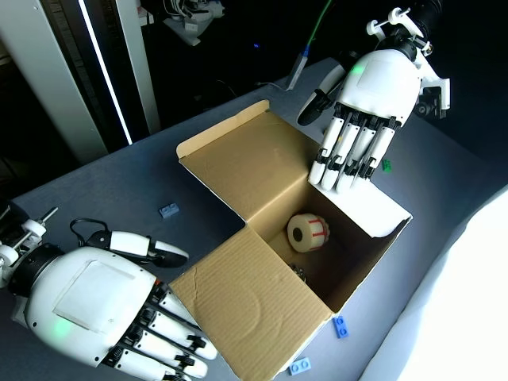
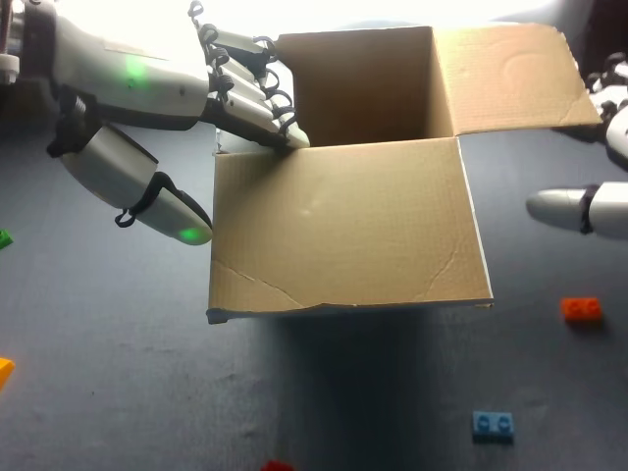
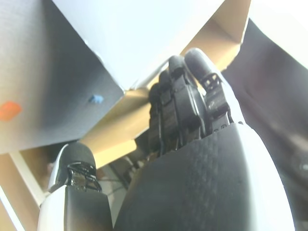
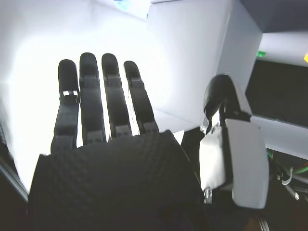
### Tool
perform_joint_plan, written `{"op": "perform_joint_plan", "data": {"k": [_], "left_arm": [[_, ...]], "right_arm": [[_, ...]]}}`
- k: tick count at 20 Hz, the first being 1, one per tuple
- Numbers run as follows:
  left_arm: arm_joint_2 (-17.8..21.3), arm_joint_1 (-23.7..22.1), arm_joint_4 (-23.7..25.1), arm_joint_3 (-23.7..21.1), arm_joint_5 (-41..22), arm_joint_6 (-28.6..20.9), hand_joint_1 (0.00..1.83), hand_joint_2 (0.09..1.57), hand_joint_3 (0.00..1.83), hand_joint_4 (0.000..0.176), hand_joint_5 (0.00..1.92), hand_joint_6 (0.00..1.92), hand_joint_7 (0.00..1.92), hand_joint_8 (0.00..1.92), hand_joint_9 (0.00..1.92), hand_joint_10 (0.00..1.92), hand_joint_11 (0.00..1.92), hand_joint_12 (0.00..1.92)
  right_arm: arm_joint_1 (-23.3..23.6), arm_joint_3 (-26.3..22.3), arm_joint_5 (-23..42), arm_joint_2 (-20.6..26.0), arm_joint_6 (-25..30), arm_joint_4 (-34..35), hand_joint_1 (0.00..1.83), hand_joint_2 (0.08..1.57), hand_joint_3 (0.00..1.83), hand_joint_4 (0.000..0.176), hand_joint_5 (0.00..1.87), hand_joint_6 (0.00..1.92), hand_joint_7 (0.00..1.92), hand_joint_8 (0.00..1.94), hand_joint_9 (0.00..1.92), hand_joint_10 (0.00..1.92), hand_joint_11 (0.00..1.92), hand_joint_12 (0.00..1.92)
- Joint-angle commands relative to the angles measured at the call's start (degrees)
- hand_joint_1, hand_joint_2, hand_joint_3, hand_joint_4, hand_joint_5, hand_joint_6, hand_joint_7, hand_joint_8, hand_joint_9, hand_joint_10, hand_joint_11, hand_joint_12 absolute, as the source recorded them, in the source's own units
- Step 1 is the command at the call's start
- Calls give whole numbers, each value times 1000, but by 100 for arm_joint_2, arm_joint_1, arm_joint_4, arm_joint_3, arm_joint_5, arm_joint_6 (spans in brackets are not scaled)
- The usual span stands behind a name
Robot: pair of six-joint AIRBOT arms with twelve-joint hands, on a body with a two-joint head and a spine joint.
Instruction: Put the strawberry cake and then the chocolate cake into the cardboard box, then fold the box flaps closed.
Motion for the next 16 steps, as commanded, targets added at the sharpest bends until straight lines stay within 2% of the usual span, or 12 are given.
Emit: {"op": "perform_joint_plan", "data": {"k": [1, 8, 16], "left_arm": [[-8, 42, -197, -26, -268, 5, 180, 1139, 0, 0, 357, 5, 376, 8, 422, 10, 0, 1205], [-74, -23, -299, 113, -376, -71, 195, 1140, 0, 0, 356, 2, 370, 2, 411, 4, 0, 1167], [-67, -634, -331, 444, -454, -183, 188, 1136, 0, 0, 350, 4, 382, 6, 429, 7, 0, 1186]], "right_arm": [[138, -6, 702, 152, 26, -17, 0, 1136, 0, 0, 236, 1, 340, 2, 354, 2, 0, 937], [904, -340, 610, 446, 45, -143, 7, 1140, 0, 0, 226, 3, 326, 6, 349, 3, 0, 949], [1449, -627, 173, 259, -7, -142, 0, 1145, 0, 0, 222, 1, 326, 2, 334, 0, 0, 930]]}}
